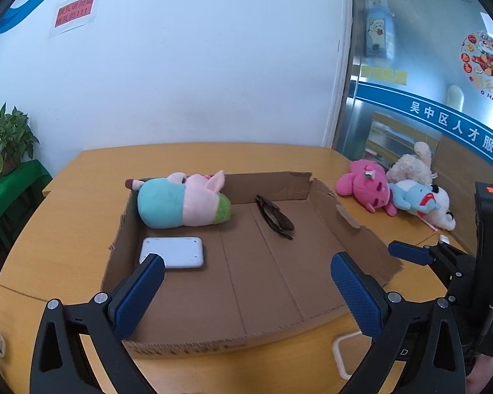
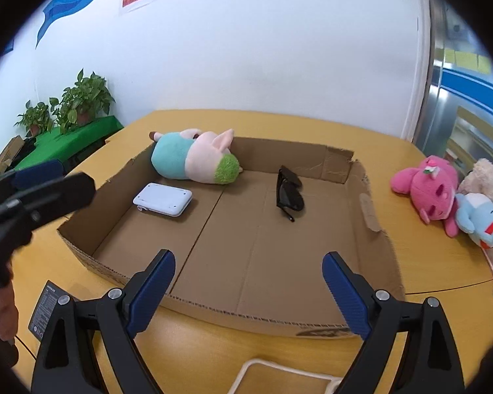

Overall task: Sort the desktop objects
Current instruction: 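Move both grippers to the black UGREEN box and close on it, then lift the black box with both grippers and carry it over the cardboard box, then lower the black box beside the white plate and open both grippers, then move both grippers back to the clear phone case on the table, then close both grippers on the white frame of the phone case and lift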

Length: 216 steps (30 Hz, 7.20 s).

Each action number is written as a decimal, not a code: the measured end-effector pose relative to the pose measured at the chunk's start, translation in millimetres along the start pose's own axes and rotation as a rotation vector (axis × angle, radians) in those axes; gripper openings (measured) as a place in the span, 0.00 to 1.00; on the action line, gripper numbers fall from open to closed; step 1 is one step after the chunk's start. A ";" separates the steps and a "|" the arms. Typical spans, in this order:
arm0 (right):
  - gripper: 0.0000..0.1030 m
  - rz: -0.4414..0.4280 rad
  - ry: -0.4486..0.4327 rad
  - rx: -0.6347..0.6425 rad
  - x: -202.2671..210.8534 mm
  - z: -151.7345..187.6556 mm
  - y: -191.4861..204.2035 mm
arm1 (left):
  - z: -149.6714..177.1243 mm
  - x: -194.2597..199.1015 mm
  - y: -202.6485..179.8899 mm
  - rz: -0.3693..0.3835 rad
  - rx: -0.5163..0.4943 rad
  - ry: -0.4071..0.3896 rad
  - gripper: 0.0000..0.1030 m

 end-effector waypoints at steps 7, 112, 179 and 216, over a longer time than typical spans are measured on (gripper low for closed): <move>0.89 -0.021 -0.058 0.065 29.3 5.3 10.6 | 9.1 31.5 1.8 -0.020 -0.006 -0.019 0.99; 0.81 -0.504 0.436 0.210 -223.3 2.9 3.0 | 43.0 -255.4 73.7 0.141 0.391 0.592 0.52; 1.00 -0.300 0.204 -0.271 11.1 137.7 -58.4 | 148.6 -61.6 -82.6 0.421 0.201 0.395 0.79; 0.13 -0.105 0.099 -0.126 28.8 109.1 -43.8 | 132.4 -7.1 -20.0 0.242 0.153 0.261 0.05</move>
Point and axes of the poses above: each gripper's, at about its wrist camera, not at the fingertips, and x roughly against the way its jaws point, y to its left, z to its underside, the point moved 6 cm from there along -x, roughly the way its jaws point, and after that the axes turned 9 degrees about -y, right-handed, at the moved point
